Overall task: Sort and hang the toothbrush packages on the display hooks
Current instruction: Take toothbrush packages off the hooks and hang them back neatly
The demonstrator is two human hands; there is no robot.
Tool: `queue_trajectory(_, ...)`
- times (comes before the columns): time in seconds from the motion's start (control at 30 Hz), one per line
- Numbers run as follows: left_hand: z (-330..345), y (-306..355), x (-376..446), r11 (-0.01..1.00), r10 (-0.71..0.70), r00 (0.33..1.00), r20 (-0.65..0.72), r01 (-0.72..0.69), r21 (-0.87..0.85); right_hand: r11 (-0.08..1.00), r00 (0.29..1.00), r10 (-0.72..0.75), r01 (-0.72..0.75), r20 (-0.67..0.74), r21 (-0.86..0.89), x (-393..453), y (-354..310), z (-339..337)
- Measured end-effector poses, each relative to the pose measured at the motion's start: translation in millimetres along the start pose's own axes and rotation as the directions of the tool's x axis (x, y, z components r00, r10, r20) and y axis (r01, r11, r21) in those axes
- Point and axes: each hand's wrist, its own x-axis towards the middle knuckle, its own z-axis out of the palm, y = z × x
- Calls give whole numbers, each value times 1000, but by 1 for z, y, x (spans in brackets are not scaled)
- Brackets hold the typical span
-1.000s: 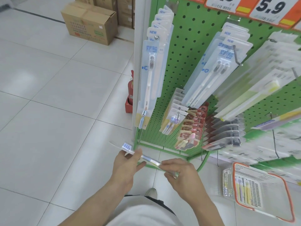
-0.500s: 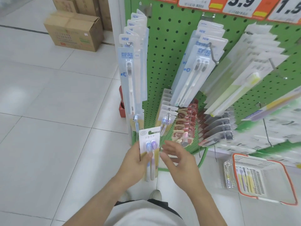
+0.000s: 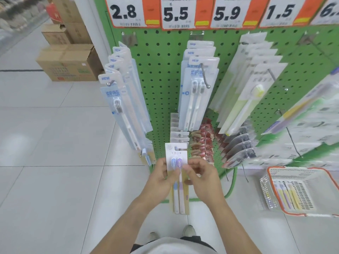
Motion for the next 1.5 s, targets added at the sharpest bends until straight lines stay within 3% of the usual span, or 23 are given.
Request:
queue_trajectory(0.1, 13, -4, 5, 1000, 18, 997, -73, -18, 0, 999, 999, 43, -42, -13, 23, 7, 3, -4)
queue_trajectory(0.27, 15, -17, 11, 994, 60, 997, -49, -56, 95, 994, 994, 108, -108, -4, -3, 11, 9, -6)
queue_trajectory(0.57, 12, -29, 16, 993, 29, 999, -27, -26, 114, 978, 999, 51, -51, -5, -204, 12, 11, -2)
queue_trajectory(0.83, 8, -26, 31, 970, 46, 999, 25, -51, 238, 952, 974, -206, 176, -97, -252, 22, -12, 3)
queue_trajectory(1.0, 7, -26, 31, 955, 31, 999, 39, -41, 293, 945, 970, -216, 179, -111, -274, 40, -18, -1)
queue_trajectory(1.3, 10, 16, 34, 930, 252, 926, -281, -152, 334, 909, 961, -273, 241, -51, -339, 45, -13, 0)
queue_trajectory(1.5, 16, 43, 48, 853, 290, 903, -318, -94, 513, 859, 943, -332, 296, -15, -418, 45, -22, -7)
